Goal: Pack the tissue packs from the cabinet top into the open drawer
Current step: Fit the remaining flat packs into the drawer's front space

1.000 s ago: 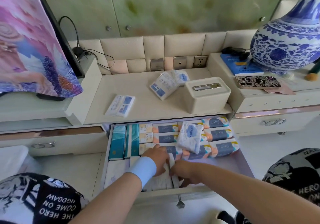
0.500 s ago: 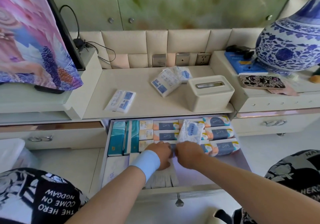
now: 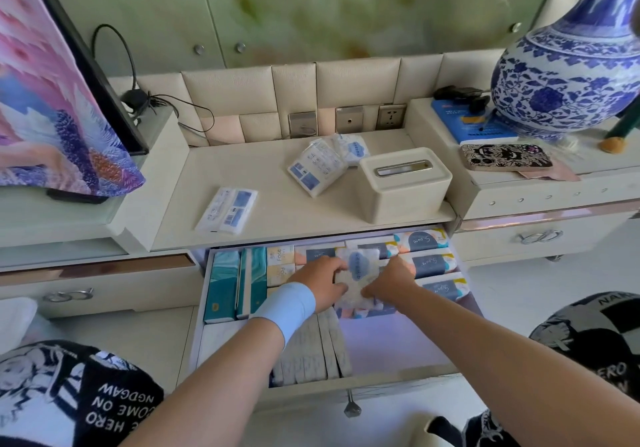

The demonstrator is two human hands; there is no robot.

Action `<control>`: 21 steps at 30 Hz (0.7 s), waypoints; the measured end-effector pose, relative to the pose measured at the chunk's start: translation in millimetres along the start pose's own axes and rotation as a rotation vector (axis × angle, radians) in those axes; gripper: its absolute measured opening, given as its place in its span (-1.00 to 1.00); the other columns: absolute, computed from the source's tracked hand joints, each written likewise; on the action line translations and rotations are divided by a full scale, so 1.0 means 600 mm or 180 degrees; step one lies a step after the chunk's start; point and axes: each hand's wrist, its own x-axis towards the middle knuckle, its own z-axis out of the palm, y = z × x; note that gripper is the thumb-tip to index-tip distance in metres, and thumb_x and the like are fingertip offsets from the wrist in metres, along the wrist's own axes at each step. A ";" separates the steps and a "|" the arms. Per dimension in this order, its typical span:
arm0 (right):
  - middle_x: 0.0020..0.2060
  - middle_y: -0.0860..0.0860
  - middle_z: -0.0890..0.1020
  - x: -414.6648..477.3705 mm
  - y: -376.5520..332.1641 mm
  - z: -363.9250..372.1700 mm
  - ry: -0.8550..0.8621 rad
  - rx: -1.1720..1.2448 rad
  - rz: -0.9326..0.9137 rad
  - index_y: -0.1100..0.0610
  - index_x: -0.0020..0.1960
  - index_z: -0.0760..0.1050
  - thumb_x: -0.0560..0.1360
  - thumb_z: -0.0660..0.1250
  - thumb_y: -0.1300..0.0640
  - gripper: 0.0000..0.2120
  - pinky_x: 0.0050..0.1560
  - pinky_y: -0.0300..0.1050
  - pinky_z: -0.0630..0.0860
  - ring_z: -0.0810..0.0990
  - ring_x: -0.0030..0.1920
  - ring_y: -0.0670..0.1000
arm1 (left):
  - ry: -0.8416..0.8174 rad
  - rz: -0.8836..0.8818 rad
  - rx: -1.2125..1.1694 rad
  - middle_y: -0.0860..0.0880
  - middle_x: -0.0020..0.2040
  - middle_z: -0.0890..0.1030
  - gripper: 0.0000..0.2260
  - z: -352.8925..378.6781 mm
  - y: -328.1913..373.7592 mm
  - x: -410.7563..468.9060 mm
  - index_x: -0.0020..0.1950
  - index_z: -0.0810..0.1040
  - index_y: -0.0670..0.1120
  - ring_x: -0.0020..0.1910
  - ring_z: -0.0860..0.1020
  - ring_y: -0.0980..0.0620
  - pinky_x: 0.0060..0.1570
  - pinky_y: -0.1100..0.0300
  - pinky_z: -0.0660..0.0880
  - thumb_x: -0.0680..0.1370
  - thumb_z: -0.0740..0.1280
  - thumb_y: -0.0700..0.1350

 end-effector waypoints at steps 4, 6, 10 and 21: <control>0.01 0.05 0.62 -0.006 -0.016 0.004 -0.0350 -0.0252 -0.0196 0.15 0.20 0.54 0.45 0.42 0.07 -0.65 0.06 -0.11 0.61 0.62 0.01 0.04 | 0.0602 0.0228 -0.0154 0.00 0.46 0.29 -0.44 -0.010 0.003 0.000 0.50 0.26 0.04 0.43 0.29 -0.05 0.37 0.06 0.32 0.53 0.36 -0.09; -0.12 0.02 0.61 -0.010 -0.018 0.002 -0.0325 -0.0019 -0.0408 0.09 0.09 0.57 0.43 0.39 0.16 -0.77 -0.21 -0.20 0.57 0.58 -0.15 -0.01 | 0.0682 0.0191 -0.0214 0.01 0.53 0.18 -0.31 -0.017 0.001 0.000 0.56 0.14 0.02 0.51 0.14 -0.04 0.43 0.08 0.21 0.51 0.39 -0.09; -0.19 -0.03 0.55 -0.022 -0.020 -0.008 -0.0302 0.0652 -0.0819 0.01 -0.09 0.50 0.38 0.43 0.28 -0.77 -0.35 -0.25 0.39 0.52 -0.19 0.02 | 0.0444 -0.0218 -0.0385 0.02 0.27 0.51 -0.53 -0.028 0.002 -0.001 0.36 0.42 0.14 0.26 0.46 -0.07 0.21 0.02 0.48 0.45 0.37 -0.01; 0.02 0.35 0.65 -0.049 0.001 -0.066 -0.1857 0.3748 0.0936 0.38 0.18 0.40 0.45 0.20 -0.45 -0.15 -0.05 0.13 0.65 0.69 -0.04 0.33 | 0.0534 0.0262 -0.1052 0.12 -0.16 0.59 -0.78 -0.031 0.044 -0.014 -0.13 0.48 0.10 -0.16 0.57 0.02 -0.12 0.08 0.55 0.34 0.48 0.05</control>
